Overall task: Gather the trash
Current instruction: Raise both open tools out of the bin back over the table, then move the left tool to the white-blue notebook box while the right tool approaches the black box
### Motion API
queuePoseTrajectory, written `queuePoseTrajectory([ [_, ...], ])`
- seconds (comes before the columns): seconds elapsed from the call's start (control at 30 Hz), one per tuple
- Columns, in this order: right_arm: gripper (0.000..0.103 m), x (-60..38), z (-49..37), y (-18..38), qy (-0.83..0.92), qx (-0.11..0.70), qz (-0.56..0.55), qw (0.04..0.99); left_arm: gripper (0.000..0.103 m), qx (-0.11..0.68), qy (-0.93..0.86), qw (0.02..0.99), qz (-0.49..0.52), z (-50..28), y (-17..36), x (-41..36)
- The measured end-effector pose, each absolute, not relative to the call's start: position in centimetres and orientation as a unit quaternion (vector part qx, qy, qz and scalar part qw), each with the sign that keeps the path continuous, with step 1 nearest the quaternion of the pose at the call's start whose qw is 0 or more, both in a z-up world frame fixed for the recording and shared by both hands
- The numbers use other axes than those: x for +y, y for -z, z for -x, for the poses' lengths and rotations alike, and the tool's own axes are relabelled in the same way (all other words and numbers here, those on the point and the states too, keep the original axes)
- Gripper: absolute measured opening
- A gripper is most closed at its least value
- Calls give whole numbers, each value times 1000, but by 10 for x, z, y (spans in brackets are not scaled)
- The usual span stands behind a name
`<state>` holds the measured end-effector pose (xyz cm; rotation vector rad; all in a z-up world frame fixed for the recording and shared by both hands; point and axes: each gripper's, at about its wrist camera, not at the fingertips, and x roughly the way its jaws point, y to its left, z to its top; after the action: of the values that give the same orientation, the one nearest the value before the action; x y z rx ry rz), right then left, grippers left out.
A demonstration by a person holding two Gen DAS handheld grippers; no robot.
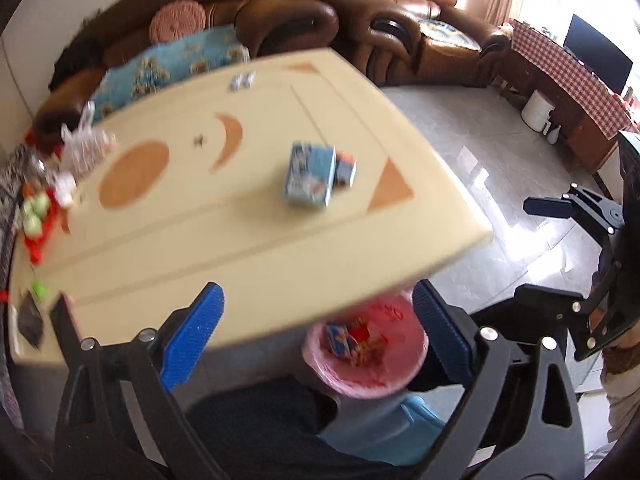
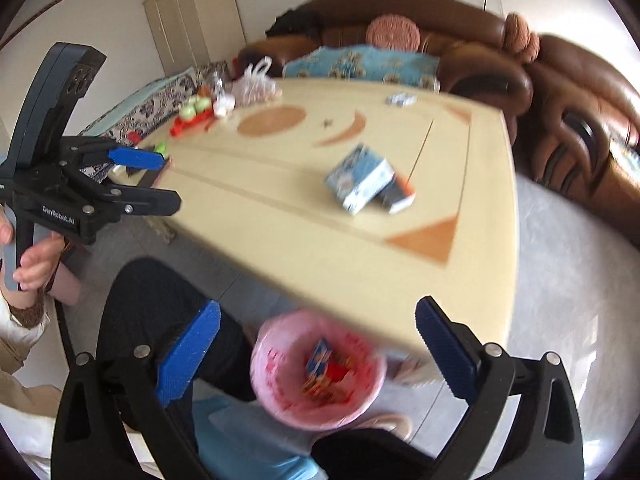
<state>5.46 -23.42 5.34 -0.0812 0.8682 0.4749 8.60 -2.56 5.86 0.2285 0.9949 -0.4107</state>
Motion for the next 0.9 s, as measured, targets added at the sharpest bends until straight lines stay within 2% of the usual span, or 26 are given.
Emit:
queuePoseTrajectory([
  [0.13,96,-243,-82,-85,-208,393,71,893,93,461,212,849,-145,-108,-91,-42],
  [0.3,96,-255,-122,-96,-206,394,72,893,93,467,220,838,-177,-143,-96,-56],
  [0.6,96,-265,-181,-74,-210,413,81,883,93,516,232,802,-191,-202,-41,-80],
  [0.9,96,-261,-225,-13,-232,464,78,851,93,555,238,771,-202,-238,20,-97],
])
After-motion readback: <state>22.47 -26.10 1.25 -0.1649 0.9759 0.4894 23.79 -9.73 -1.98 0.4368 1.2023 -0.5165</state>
